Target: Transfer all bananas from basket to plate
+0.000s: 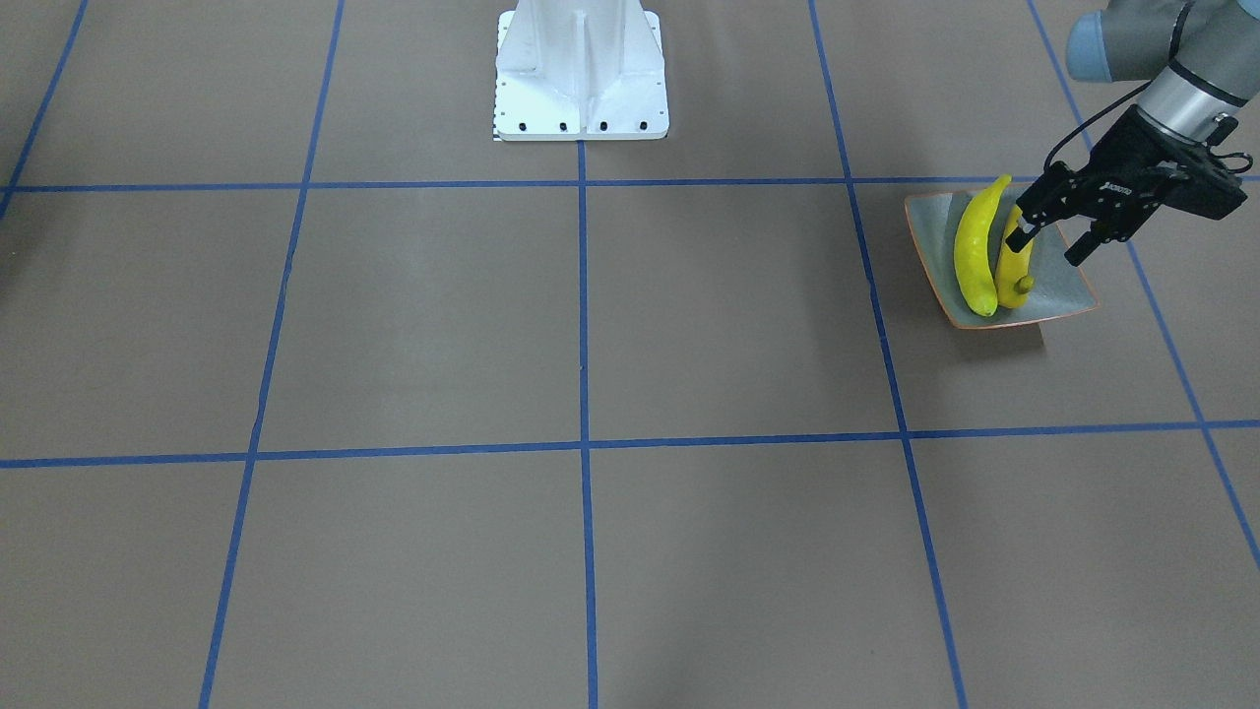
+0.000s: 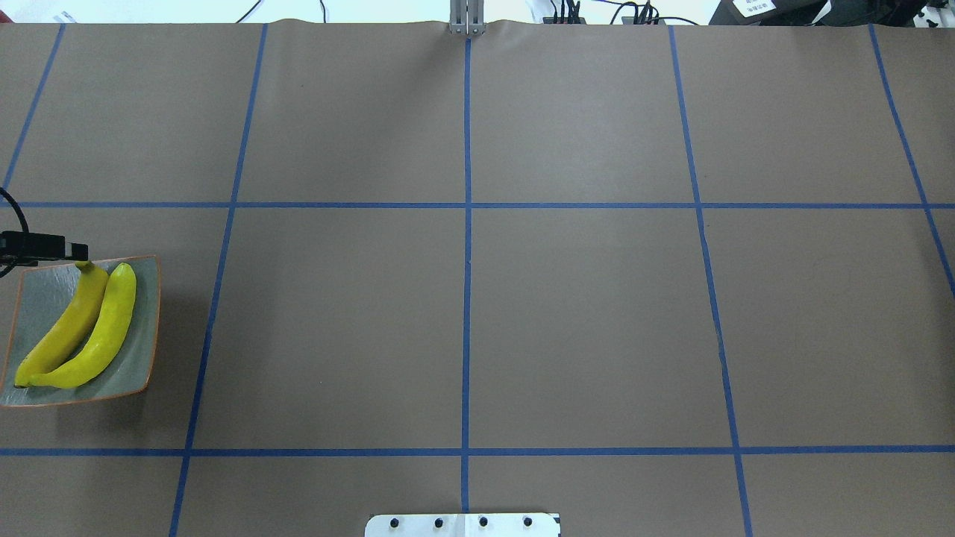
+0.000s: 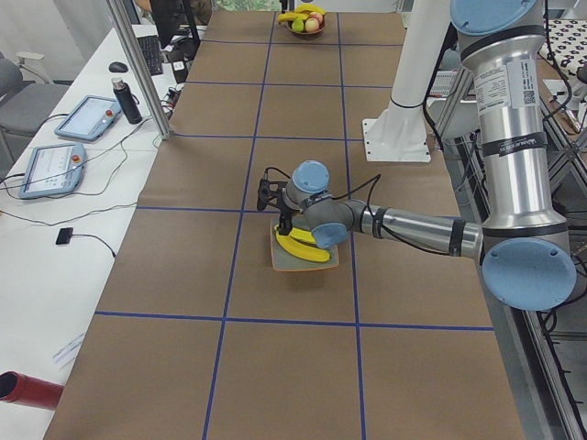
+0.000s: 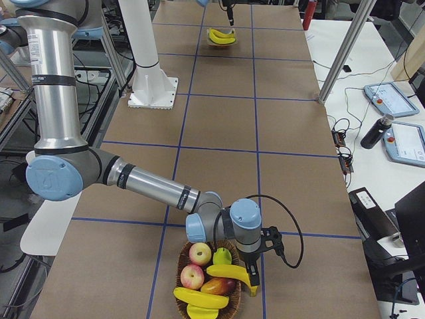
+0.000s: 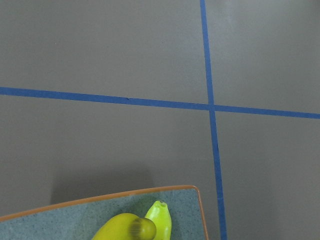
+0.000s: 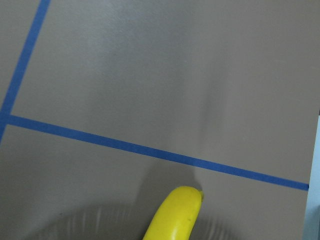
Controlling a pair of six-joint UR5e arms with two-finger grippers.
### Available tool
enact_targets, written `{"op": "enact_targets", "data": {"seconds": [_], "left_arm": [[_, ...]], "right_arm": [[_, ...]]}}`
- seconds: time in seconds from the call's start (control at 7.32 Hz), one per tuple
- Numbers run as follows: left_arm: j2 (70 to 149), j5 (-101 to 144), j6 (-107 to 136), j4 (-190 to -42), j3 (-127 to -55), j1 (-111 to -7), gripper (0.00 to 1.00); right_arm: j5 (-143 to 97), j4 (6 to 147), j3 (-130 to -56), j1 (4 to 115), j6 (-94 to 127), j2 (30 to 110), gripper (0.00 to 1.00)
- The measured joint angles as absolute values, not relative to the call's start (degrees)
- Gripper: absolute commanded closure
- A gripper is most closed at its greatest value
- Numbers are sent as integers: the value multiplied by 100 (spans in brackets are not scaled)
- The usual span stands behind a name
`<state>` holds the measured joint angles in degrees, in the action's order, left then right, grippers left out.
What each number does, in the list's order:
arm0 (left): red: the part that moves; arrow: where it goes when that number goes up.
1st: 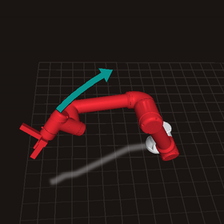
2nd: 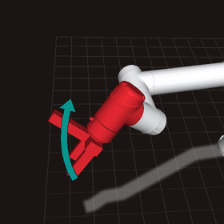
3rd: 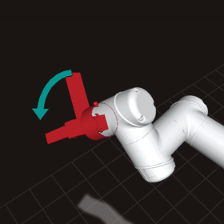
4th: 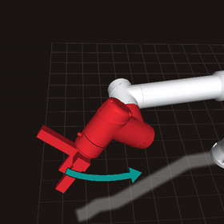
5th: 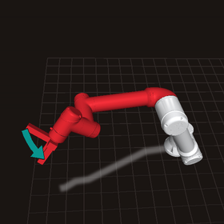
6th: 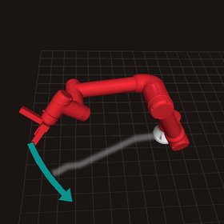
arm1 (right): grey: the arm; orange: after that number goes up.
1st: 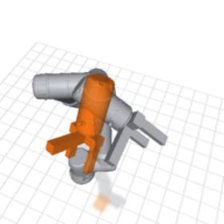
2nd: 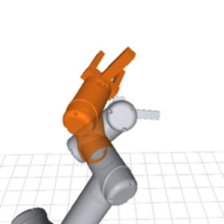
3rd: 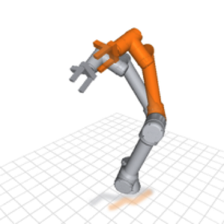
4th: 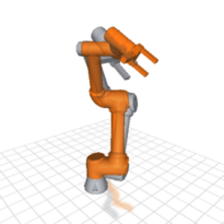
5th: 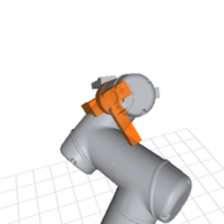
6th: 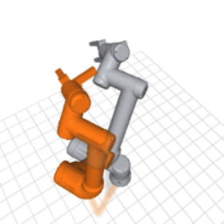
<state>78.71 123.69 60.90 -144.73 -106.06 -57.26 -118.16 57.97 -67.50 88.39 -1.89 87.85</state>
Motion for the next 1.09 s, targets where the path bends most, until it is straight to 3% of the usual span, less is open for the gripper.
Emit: {"op": "enact_targets", "data": {"seconds": [0.41, 0.55, 0.68, 0.82, 1.09], "left_arm": [[7938, 12366, 6088, -14465, -10597, -5716, 0], [7966, 12366, 6085, -14459, -10591, -5715, 0], [7990, 12366, 6083, -14453, -10589, -5713, 0], [8001, 12366, 6082, -14451, -10589, -5713, 0], [8004, 12366, 6082, -14453, -10591, -5713, 0]], "right_arm": [[-11446, 5285, -6610, 8565, 325, 9048, 7], [-11379, 5107, -6605, 8529, 354, 9180, 23], [-11354, 5006, -6602, 8500, 372, 9254, 75], [-11349, 4966, -6601, 8476, 394, 9283, 100], [-11341, 4944, -6621, 8460, 419, 9294, 100]]}}
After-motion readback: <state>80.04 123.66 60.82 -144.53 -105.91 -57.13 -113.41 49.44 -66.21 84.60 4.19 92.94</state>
